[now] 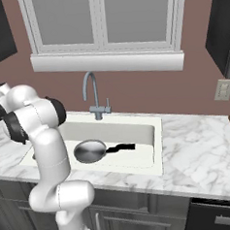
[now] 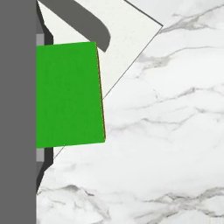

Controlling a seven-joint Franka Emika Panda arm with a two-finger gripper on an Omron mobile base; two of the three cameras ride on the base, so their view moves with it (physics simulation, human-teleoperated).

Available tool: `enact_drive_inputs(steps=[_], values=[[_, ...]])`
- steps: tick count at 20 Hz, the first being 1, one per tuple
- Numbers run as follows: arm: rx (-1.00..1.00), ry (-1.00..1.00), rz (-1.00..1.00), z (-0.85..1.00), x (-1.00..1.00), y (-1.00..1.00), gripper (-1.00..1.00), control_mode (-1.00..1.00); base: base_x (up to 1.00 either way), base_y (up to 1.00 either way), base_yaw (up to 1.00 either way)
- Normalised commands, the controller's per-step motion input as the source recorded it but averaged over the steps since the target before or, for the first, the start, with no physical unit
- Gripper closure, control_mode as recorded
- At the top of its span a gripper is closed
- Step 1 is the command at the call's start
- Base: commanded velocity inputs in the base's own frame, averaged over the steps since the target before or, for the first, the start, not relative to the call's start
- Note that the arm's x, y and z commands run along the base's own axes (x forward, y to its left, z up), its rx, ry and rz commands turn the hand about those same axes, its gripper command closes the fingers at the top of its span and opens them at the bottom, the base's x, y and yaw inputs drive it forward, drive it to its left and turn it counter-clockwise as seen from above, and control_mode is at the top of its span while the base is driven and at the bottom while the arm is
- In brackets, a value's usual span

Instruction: Pick the pan and sponge and place them into the sink. Then turn on the water.

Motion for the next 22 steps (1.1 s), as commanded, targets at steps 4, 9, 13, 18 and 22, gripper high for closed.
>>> enact_drive_inputs(steps=[4, 9, 13, 18, 22], values=[[-0.03, 0.00, -0.19, 0.09, 0.00, -0.12, 1.00, -1.00, 0.00, 0.00, 0.00], [-0.03, 0.00, -0.18, 0.08, 0.00, -0.14, 1.00, -1.00, 0.00, 0.00, 0.00], [-0.03, 0.00, -0.16, 0.08, 0.00, -0.19, 1.00, -1.00, 0.00, 0.00, 0.00], [-0.02, 0.00, -0.13, 0.05, -0.01, -0.31, 1.00, -1.00, 0.00, 0.00, 0.00], [-0.03, 0.00, -0.14, 0.02, 0.00, -0.27, 1.00, -1.00, 0.00, 0.00, 0.00]])
